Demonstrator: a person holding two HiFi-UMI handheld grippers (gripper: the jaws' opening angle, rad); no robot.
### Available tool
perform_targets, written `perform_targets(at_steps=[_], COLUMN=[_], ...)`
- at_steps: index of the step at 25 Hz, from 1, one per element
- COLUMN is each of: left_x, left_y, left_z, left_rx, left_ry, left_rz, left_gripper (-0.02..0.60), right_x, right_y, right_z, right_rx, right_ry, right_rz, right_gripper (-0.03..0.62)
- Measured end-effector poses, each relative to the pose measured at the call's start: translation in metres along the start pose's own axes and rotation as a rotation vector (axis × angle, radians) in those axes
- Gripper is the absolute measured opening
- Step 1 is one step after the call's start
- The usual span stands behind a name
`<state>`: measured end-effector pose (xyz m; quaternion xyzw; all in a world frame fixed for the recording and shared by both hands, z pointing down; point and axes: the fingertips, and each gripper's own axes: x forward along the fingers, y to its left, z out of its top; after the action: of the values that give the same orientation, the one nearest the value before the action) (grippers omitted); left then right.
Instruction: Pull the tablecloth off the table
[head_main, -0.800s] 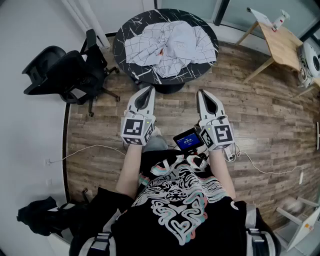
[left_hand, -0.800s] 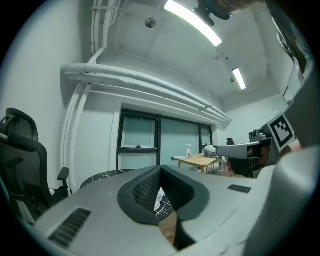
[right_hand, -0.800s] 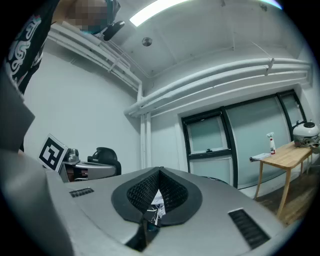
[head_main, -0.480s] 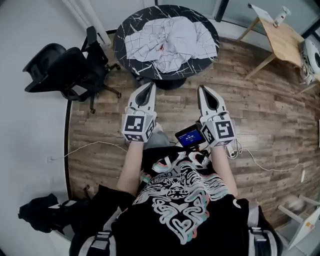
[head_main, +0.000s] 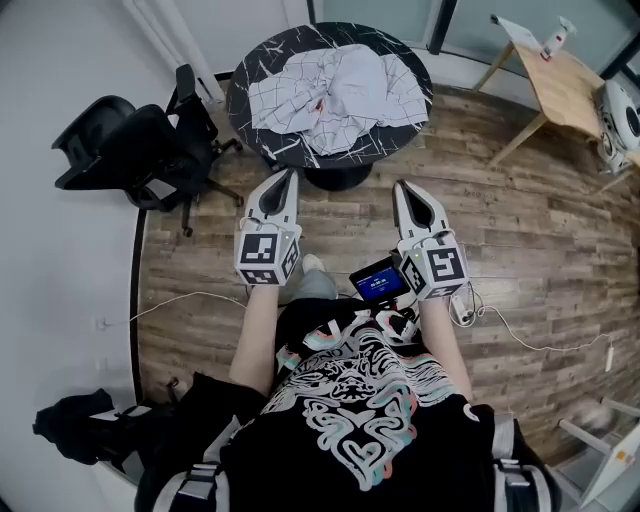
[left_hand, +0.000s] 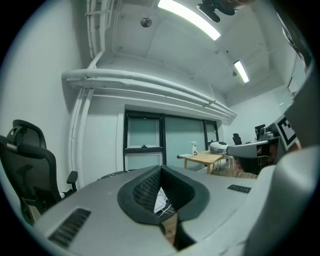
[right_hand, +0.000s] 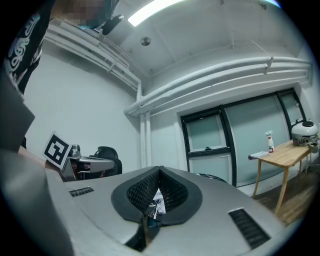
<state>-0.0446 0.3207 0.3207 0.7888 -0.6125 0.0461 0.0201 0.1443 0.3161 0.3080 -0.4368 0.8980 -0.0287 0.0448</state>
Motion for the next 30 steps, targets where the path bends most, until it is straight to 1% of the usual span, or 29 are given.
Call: perform_targets(at_steps=[3,6,14,20,25,30], left_x=[0.001,0.007,0.04,0.082,0.125,0.171], left_y=[0.014,0.024,0.024,0.043,0.062,0.085], left_z=[0.003,0.004,-0.002,-0.004,-0.004,-0.006], left_rx=[0.013,-0.014,0.001,-0.016,-0.025,-0.031], left_ry=[-0.005,-0.008,0.001,-0.002,-0.001,0.02], left_rz=[0.033,0.06,0.037,0.043,0.035,0.018], left_gripper=[0.028,0.028,0.028,0.028,0.028,0.028], right_x=[-0.001,0.001,0.022,0.055,0.098,0.144], right_y=[-0.002,-0.011,-0.04,-0.071,-0.088,-0.1], right_z=[-0.004,-0.007,-0.019,-0.026,-0.038,-0.043], right_rx=[-0.005,-0.009,0.01,0.011,0.016,0.022], right_ry=[0.014,0.026,0.042,0.057,0.091,0.121], right_rz=[0.005,0.001,-0.027,-0.057,-0.057,-0.052], right_gripper=[0.014,0.014,0.014,0.014,0.014,0.014])
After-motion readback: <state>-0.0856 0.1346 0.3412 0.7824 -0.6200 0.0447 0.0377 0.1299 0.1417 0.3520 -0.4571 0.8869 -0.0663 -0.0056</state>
